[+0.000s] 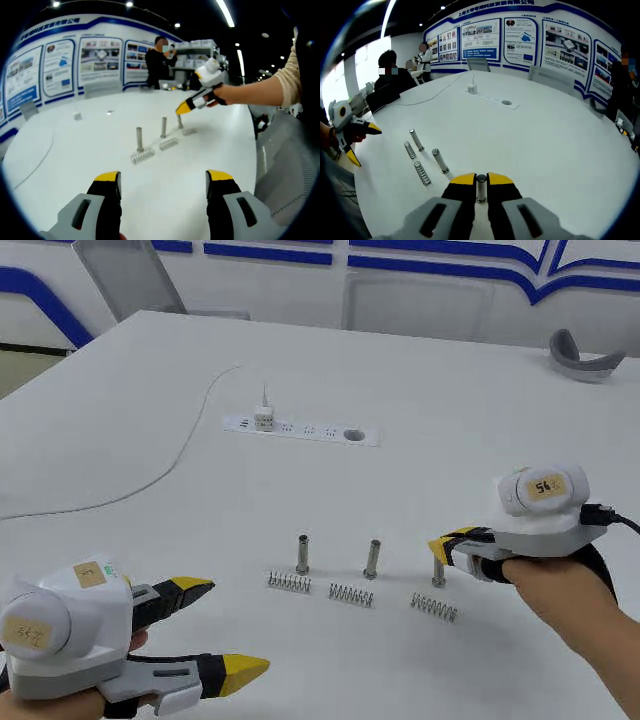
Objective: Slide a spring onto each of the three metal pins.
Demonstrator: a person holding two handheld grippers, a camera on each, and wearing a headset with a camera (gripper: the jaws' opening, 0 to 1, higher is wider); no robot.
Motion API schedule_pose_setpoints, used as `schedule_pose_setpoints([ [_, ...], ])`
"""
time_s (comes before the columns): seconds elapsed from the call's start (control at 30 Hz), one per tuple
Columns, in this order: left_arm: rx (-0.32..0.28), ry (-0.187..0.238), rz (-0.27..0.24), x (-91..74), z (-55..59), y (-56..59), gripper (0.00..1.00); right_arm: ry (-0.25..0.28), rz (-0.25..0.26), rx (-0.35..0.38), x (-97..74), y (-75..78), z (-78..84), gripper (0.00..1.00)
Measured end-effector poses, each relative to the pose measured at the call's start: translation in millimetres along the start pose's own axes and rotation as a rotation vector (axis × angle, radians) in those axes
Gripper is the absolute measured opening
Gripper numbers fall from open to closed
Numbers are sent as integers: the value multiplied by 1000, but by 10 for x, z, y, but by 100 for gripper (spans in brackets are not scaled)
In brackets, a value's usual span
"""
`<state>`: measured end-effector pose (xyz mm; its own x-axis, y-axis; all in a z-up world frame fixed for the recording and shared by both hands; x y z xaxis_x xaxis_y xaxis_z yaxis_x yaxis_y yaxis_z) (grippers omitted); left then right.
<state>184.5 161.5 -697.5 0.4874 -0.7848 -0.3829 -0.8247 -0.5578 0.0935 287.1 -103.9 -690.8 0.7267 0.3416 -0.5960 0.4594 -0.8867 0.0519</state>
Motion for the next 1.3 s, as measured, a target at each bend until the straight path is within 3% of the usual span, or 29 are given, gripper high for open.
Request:
schedule_pose_setpoints([
  [0.07,2,1,1,1,-5,9,70,22,13,-43,0,11,-14,9],
  [0.37,2,2,-5,-18,-6,18,70,23,12,-4,-28,20,24,9],
  [0.97,5,3,-7,-26,-6,20,70,46,21,-8,-70,13,18,16],
  [1.2,9,8,-9,-25,-22,13,70,107,23,-42,-300,-31,-110,18],
  [1.3,9,7,-9,-28,-16,7,70,123,-8,-79,-394,-95,-126,18],
])
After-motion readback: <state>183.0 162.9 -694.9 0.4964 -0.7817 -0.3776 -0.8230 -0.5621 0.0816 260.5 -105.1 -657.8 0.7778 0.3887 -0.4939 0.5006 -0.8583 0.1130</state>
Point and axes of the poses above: the centre of the closed fingertips' face, and the gripper's own axes: x roughly forward along the fingers, y roughly to its right, z roughly out of its underside, the point moved 4 cm from there along -x, roughly backward along the fingers, and after that the axes turned 3 degrees about z, right-handed, at the moved point
